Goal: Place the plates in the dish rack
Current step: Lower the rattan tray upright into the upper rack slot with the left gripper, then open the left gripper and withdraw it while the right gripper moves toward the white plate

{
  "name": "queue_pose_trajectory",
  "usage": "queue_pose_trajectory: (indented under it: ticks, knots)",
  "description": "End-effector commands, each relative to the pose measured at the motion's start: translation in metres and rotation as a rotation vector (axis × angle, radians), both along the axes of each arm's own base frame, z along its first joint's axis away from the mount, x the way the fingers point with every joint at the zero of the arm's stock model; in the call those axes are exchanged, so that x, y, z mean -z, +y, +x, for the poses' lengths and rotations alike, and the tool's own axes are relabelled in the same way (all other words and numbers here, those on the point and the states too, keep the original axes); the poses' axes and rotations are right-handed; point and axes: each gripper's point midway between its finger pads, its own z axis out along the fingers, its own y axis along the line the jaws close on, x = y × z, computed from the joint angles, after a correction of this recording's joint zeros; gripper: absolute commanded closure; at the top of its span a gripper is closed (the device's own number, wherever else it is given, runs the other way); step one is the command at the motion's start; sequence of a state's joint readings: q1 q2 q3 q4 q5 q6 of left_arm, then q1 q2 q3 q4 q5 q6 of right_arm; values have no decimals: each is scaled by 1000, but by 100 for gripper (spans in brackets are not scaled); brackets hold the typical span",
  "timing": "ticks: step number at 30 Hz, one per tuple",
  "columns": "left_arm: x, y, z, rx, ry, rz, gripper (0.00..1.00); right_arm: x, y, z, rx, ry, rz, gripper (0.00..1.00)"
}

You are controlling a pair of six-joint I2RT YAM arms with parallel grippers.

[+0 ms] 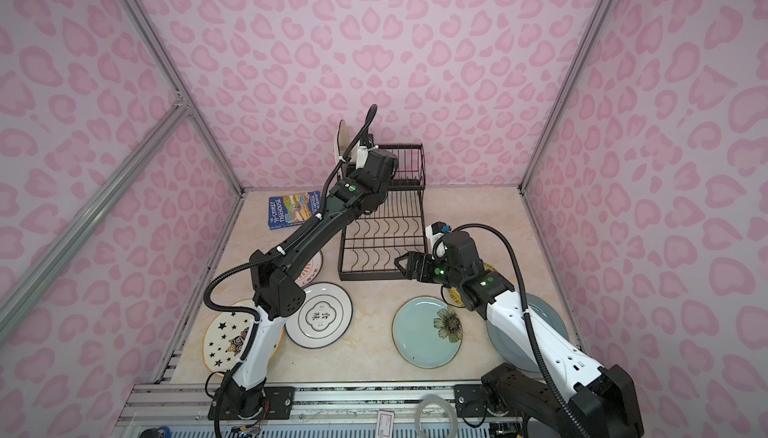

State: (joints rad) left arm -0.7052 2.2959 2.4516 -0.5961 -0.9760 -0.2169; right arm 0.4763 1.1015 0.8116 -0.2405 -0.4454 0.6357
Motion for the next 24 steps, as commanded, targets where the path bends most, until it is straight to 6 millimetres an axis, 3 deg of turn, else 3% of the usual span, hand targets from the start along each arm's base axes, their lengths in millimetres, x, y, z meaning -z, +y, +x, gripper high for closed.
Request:
queue_pose_trajectory:
  ticks: [1, 10, 24]
  knots:
    - [-141, 43, -53, 5, -217, -163, 56, -3, 3, 1, -7, -9, 8, 2]
    - [-178, 56, -76, 37, -262, -182, 56, -3, 9, -2, -14, -13, 6, 2]
    - [-224, 82, -130, 126, -330, -243, 55, 0, 26, -3, -41, -13, 6, 2]
